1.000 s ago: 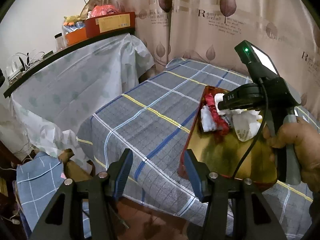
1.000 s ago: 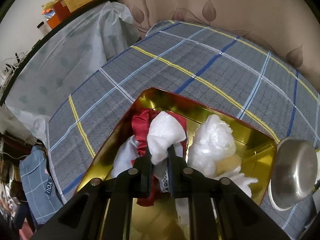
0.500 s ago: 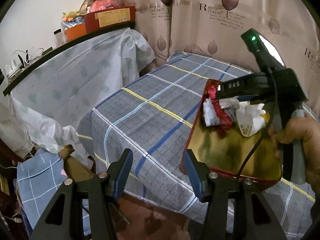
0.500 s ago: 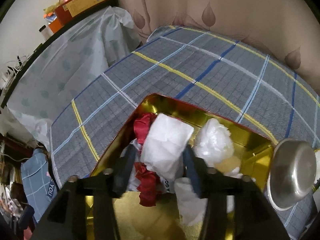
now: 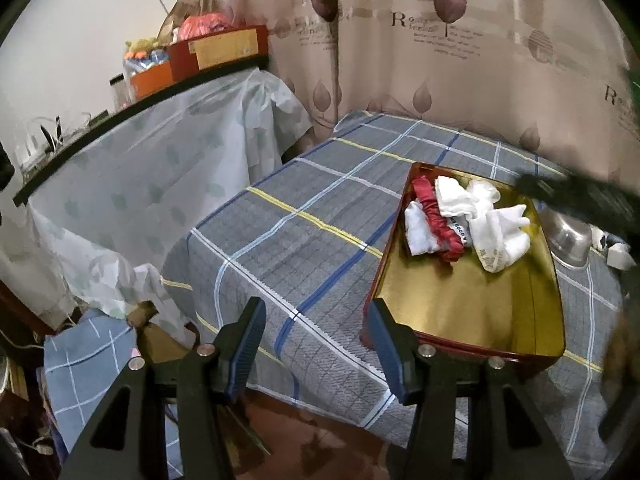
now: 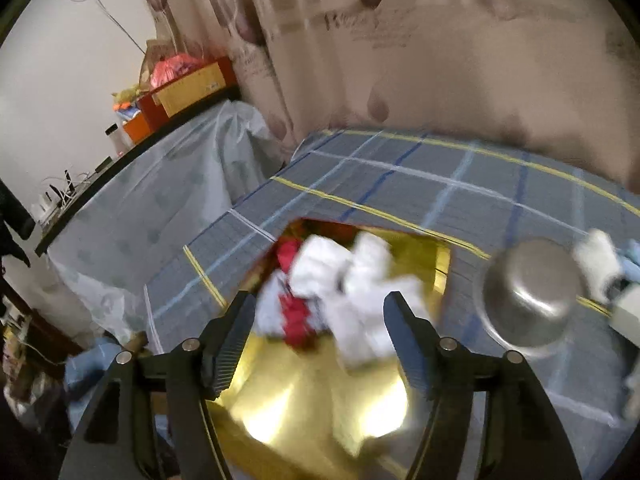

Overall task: Organize soft objects
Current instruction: 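Move both tools back toward the remaining socks and cloths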

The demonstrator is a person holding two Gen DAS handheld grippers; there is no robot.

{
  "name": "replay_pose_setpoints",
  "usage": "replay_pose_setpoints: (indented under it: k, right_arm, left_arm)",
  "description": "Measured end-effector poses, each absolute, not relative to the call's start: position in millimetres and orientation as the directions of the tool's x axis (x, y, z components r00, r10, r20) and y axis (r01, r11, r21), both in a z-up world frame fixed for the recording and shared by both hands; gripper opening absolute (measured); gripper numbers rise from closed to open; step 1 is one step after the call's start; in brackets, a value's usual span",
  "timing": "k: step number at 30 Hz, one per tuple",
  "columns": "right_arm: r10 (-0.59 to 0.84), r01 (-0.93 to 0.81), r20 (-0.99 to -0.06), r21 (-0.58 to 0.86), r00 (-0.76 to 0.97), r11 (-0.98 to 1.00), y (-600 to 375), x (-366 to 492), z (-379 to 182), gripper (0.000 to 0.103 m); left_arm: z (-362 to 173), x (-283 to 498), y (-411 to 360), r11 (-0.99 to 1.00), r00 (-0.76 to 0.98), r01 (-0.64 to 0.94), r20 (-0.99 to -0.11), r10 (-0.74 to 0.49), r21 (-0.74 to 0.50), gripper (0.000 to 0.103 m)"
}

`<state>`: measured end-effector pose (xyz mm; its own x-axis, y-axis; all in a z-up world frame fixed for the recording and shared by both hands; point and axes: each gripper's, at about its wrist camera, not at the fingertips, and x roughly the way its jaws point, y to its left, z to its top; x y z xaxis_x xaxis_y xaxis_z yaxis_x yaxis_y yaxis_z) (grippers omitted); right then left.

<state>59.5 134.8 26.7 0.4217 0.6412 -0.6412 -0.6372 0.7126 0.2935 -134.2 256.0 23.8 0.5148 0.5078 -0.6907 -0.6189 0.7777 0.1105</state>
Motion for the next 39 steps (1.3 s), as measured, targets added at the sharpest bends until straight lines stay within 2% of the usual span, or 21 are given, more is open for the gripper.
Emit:
replay_pose_setpoints:
  k: [3,6,12,17,21,24,27,39]
  right_arm:
    - [0.601,-0.625,-0.629,0.224,0.494,0.748,85.5,25.7,24.3,0.073]
    - [0.534,-0.573,-0.629,0.167,0.565,0.802,30.3,2.2,16.1,0.075]
    - [0.234,-0.309,-0.673,0.009,0.701,0.951,-117.3,-4.8,-9.5,0.078]
    - [0.006,-0.086,-0.708,-0.078,0.706,0.993,-216.1,14.5,-30.9,0.078]
    - [-0.108,0.030,-0.719,-0.121,0.687,0.992,-268.2,23.1,-48.4,0.078]
    - [-0.084,0.083,-0.734,-0.038,0.674,0.996,-294.2,22.8,-59.4,0.078]
    - [-0.046,0.072,-0.715,0.006,0.697,0.997,-295.4,24.4,-55.9,0.081]
    - [0.068,-0.032,-0.676,0.065,0.734,0.997,-289.7,14.0,-54.3,0.081]
  left_arm:
    - [26.1,-133.2,244.9,0.784,0.526,-0.603,-0.665,0.530,0.147,0.054]
    - [27.1,-132.2,229.7,0.795,0.541,-0.577,-0.642,0.543,0.186,0.054]
    - [28.9,-129.2,194.2,0.848,0.587,-0.486,-0.640,0.496,0.212,0.054]
    - [37.0,-122.1,151.1,0.907,0.636,-0.365,-0.655,0.408,0.210,0.054]
    - [41.4,-104.4,109.5,0.959,0.662,-0.221,-0.695,0.280,0.175,0.054]
    - [42.3,-86.3,78.9,0.984,0.670,-0.107,-0.721,0.178,0.144,0.054]
    - [44.3,-59.3,52.9,0.998,0.661,0.012,-0.750,0.038,0.061,0.054]
    - [46.7,78.9,-14.6,0.957,0.584,0.224,-0.761,-0.282,-0.183,0.054]
